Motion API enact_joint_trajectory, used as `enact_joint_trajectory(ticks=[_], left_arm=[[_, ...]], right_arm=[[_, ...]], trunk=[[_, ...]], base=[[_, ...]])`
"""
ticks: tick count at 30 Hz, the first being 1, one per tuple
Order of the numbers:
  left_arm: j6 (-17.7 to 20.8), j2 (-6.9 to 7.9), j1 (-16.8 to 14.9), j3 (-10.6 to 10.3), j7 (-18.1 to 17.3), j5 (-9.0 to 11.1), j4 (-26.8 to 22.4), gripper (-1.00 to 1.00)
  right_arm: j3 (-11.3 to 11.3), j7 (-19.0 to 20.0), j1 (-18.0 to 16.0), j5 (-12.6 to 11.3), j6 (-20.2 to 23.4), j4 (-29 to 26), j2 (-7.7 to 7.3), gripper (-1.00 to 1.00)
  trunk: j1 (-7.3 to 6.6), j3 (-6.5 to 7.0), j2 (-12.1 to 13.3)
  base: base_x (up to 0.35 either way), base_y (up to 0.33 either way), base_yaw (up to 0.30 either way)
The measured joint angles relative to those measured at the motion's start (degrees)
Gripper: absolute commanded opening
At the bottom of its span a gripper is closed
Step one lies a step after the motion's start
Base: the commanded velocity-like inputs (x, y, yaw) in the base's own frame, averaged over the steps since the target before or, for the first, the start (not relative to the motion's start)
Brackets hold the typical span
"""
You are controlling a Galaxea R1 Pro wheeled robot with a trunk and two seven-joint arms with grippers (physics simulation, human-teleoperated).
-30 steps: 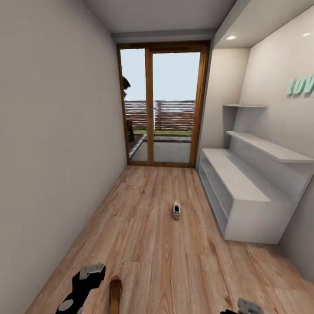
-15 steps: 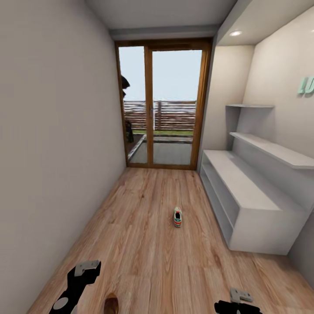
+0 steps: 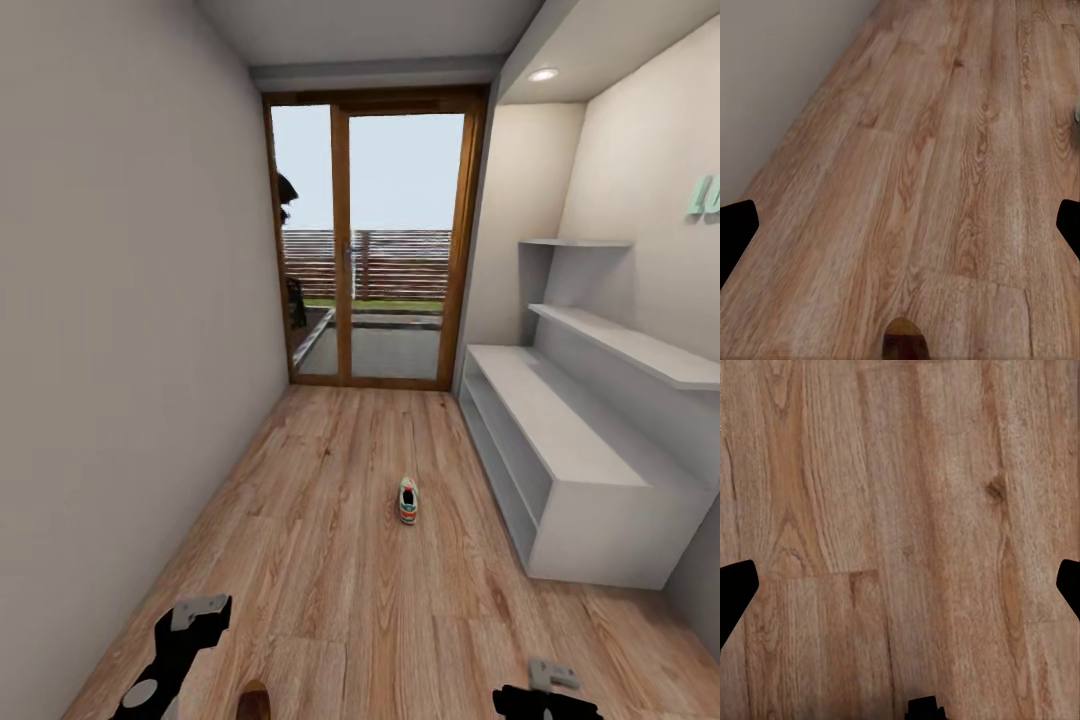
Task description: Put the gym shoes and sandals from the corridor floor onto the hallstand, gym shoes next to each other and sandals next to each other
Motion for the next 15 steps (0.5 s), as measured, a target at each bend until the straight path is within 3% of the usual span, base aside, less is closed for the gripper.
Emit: enact_joint_trajectory(ticks=[15], left_arm=[[1.20,0.59,-0.05,-0.12,0.00,0.55,-1.53,1.00]], right_arm=[[0.32,-0.02,0.02,0.02,-0.21,-4.82,0.18,1.00]], trunk=[[0.00,-0.02,0.00]], base=[[0.000,0.000,0.010]])
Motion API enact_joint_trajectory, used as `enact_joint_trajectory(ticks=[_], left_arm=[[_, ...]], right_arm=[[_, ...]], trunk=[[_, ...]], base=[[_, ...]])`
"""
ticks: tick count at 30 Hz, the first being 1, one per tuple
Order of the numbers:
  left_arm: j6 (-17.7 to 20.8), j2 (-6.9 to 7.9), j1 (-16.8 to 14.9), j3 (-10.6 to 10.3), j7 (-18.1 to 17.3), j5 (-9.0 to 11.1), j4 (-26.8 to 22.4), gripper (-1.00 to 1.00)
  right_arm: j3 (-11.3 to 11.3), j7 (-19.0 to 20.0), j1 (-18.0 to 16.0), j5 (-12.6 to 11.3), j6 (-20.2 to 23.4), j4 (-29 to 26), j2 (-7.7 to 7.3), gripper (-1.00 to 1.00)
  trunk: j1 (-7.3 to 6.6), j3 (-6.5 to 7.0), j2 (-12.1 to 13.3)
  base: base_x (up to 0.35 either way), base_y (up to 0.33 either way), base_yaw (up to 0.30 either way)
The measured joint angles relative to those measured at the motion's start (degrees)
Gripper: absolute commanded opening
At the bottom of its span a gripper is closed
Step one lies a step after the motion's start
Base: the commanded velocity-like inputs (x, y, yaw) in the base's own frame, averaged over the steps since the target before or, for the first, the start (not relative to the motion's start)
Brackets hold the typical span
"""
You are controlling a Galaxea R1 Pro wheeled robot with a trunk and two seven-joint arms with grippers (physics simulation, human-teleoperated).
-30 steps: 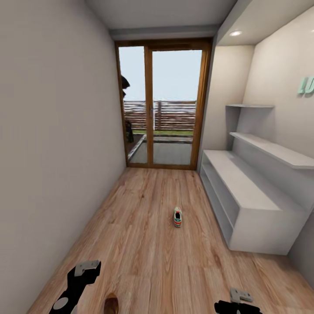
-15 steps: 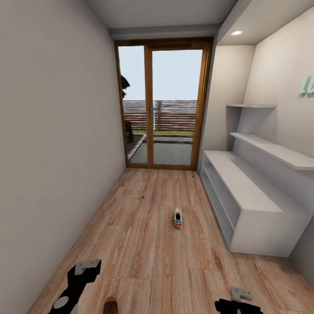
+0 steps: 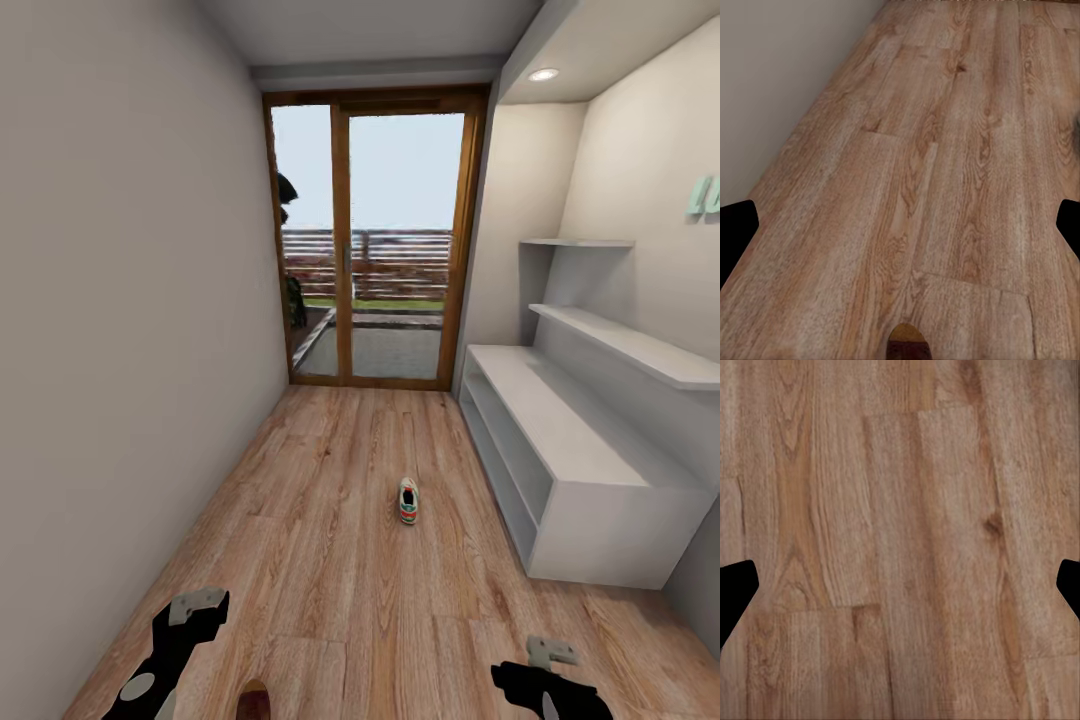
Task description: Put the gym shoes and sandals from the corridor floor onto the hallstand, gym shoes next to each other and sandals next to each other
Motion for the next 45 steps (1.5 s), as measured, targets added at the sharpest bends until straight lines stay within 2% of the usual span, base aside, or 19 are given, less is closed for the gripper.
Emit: enact_joint_trajectory(ticks=[19,21,27,28,32,36,45], left_arm=[[-0.07,-0.04,0.01,0.04,0.08,0.09,-0.02,1.00],[-0.11,-0.01,-0.01,0.05,0.11,0.11,0.05,1.00],[-0.03,0.02,-0.89,0.13,0.21,0.20,0.76,1.00],[-0.01,0.03,-2.63,0.13,0.22,0.22,1.35,1.00],[0.07,0.03,-5.99,0.14,0.23,0.18,3.01,1.00],[-0.03,-0.02,-8.02,0.15,0.24,0.13,4.52,1.00],[-3.22,-0.05,-8.77,0.00,0.16,-0.17,5.14,1.00]], right_arm=[[0.05,-0.10,0.00,0.00,0.00,-6.10,0.07,1.00],[0.07,-0.06,-0.02,0.02,-0.01,-20.65,0.07,1.00],[0.07,-0.10,0.01,0.00,0.00,-19.86,0.07,1.00],[0.07,-0.10,0.01,0.00,0.00,-19.96,0.07,1.00],[0.08,-0.11,0.01,0.00,-0.01,-20.09,0.07,1.00],[0.03,-0.11,0.01,0.00,-0.01,-20.22,0.04,1.00],[-0.15,-0.18,0.01,-0.07,0.08,-20.19,0.00,1.00]], trunk=[[0.00,-0.99,0.00],[0.00,-1.06,0.00],[0.00,-1.15,0.00],[0.00,-1.14,0.00],[0.00,-1.15,0.00],[0.00,-1.16,0.00],[0.00,-1.16,0.00]], base=[[-0.094,-0.080,0.192],[-0.019,-0.016,0.111],[-0.006,-0.005,0.034],[-0.001,-0.001,0.007],[0.000,0.000,0.003],[0.000,0.000,0.000],[0.000,0.000,0.000]])
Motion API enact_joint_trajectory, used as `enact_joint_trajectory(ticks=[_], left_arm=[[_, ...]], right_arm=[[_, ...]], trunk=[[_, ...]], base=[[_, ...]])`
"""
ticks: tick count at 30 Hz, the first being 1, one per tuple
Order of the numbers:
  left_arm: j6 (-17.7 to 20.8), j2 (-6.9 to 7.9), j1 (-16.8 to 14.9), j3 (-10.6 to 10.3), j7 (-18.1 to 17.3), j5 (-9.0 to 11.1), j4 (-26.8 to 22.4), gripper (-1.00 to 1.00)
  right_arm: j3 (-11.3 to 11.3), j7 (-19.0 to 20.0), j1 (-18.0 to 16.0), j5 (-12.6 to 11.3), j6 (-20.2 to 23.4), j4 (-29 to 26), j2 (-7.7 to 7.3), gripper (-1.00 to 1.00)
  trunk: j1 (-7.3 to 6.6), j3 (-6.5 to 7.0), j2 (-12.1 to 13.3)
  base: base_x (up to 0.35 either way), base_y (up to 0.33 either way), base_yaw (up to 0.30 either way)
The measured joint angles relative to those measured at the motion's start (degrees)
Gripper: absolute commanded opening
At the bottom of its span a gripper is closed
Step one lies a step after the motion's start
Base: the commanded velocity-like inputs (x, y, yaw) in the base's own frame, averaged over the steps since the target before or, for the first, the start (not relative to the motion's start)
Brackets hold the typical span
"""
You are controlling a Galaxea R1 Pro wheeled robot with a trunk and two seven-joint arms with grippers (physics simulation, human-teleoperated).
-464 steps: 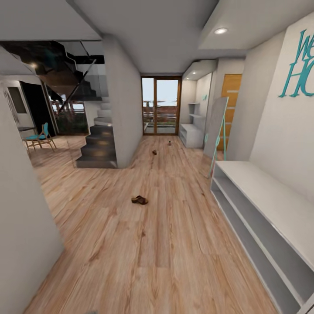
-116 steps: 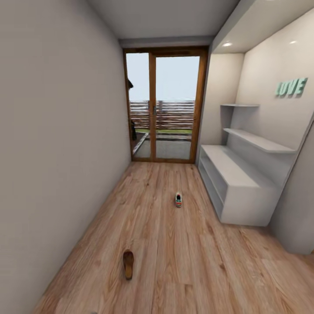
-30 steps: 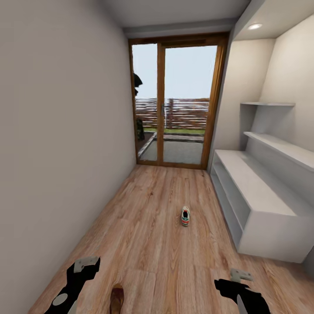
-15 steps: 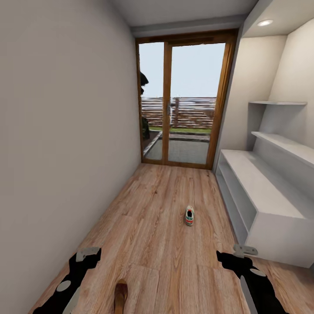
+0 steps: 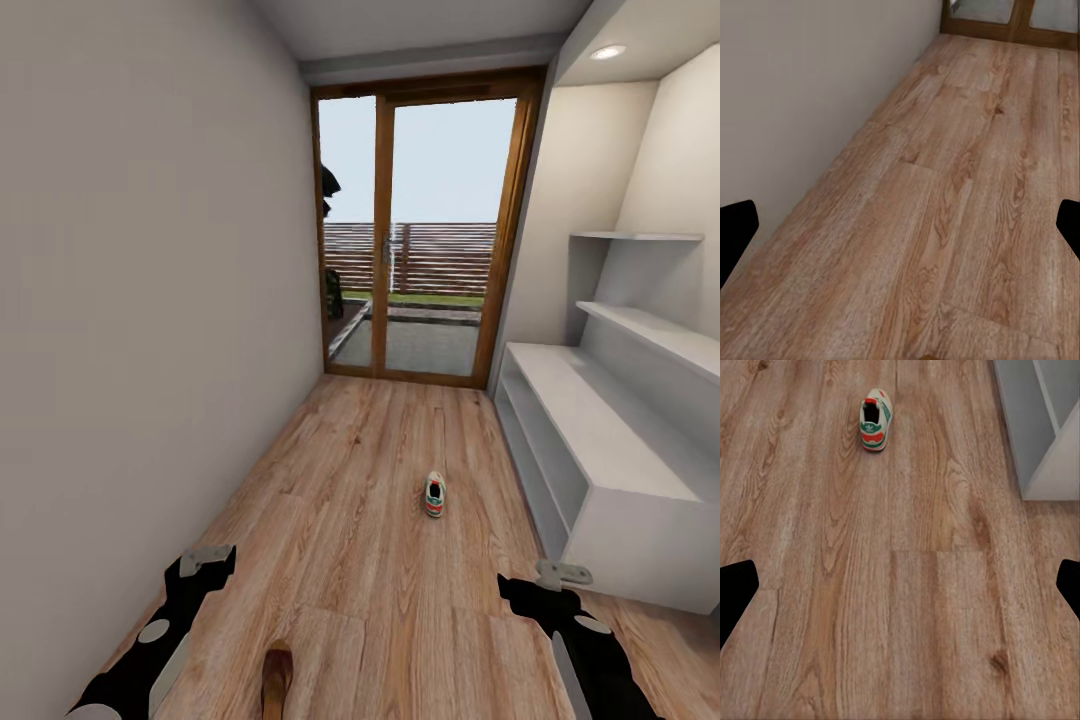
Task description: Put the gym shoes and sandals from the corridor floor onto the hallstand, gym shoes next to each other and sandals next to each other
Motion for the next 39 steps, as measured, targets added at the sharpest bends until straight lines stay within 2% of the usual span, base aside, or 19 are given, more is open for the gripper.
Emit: enact_joint_trajectory(ticks=[11,39], left_arm=[[-0.80,0.00,-0.02,-0.12,-0.08,-0.08,0.08,1.00],[-0.81,-0.09,-0.02,-0.29,-0.08,-0.06,0.12,1.00]], right_arm=[[-0.13,-0.01,0.00,-0.02,0.34,-0.09,-0.17,1.00],[-0.23,0.07,0.00,-0.16,0.53,-0.16,-0.23,1.00]], trunk=[[0.21,-0.18,-0.39],[6.37,-7.52,-11.62]], base=[[0.000,0.000,0.000],[0.000,0.000,-0.002]])
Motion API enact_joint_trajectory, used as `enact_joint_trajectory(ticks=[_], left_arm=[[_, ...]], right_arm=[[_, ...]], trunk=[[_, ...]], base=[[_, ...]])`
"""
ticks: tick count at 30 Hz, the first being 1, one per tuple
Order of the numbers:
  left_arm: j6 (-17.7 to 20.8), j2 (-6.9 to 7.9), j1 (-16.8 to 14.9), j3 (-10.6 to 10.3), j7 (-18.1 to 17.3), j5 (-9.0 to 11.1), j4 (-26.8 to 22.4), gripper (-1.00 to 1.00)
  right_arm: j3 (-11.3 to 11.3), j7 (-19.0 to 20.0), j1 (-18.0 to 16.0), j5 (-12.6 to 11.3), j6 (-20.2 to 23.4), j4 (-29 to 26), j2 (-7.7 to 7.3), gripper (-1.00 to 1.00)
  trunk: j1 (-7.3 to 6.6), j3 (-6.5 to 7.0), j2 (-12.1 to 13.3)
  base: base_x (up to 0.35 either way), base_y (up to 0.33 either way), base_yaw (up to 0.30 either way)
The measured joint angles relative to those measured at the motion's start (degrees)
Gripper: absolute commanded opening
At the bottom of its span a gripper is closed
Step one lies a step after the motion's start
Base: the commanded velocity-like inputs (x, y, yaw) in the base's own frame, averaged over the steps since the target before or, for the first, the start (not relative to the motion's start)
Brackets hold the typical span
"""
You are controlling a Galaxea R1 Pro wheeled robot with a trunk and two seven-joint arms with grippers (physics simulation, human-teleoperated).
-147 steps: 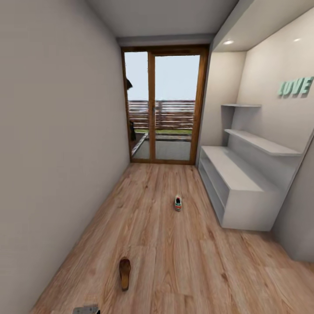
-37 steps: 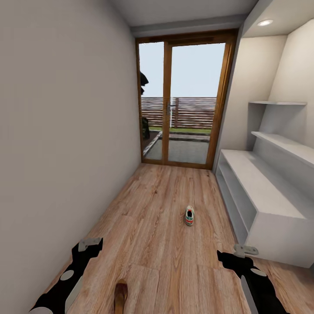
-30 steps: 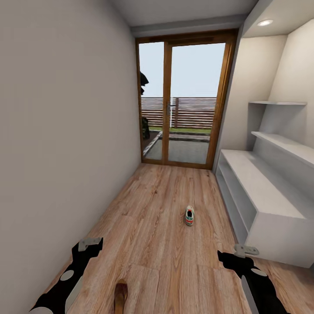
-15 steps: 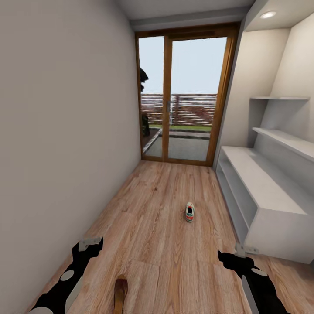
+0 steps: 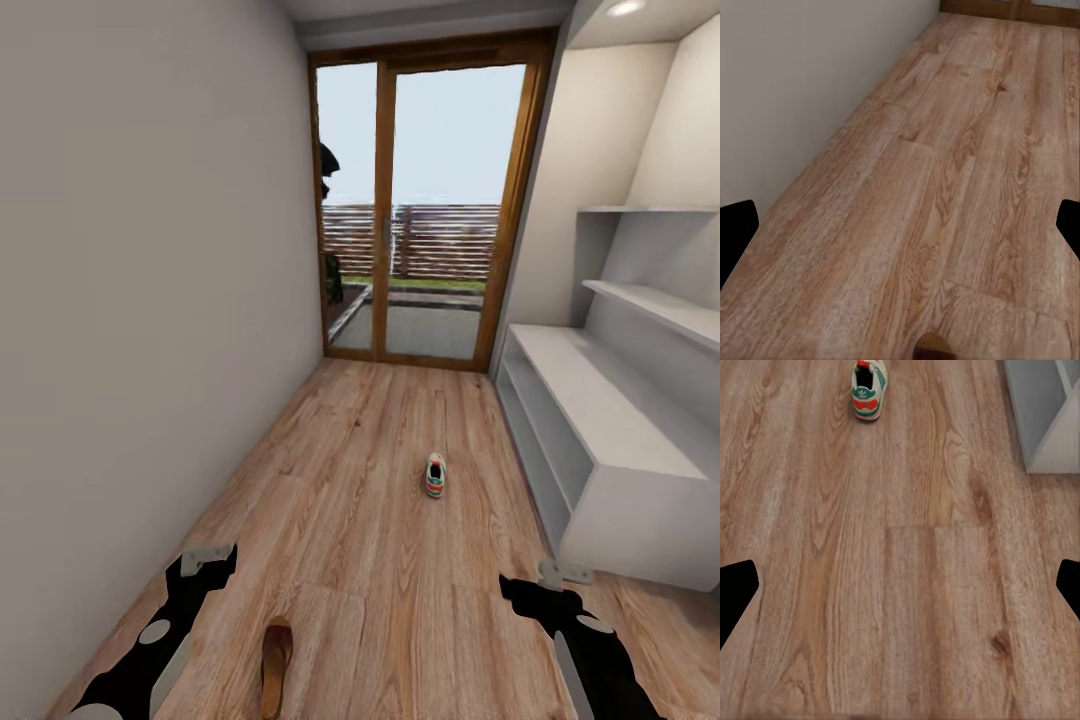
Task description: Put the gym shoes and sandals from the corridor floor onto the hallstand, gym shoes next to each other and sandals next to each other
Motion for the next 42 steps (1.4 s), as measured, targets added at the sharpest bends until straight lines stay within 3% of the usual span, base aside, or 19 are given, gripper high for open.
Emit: enact_joint_trajectory(ticks=[20,42], left_arm=[[0.00,0.00,-0.01,0.00,0.00,0.00,0.06,1.00],[-0.03,0.02,-0.01,0.00,0.00,0.00,0.07,1.00]], right_arm=[[0.00,-0.02,0.00,-0.02,0.00,-0.07,-0.04,1.00],[0.08,-0.05,0.00,-0.02,0.00,-0.10,-0.11,1.00]], trunk=[[4.39,-5.47,-8.03],[9.23,-10.59,-16.85]], base=[[0.000,0.000,-0.093],[0.000,0.000,-0.096]])
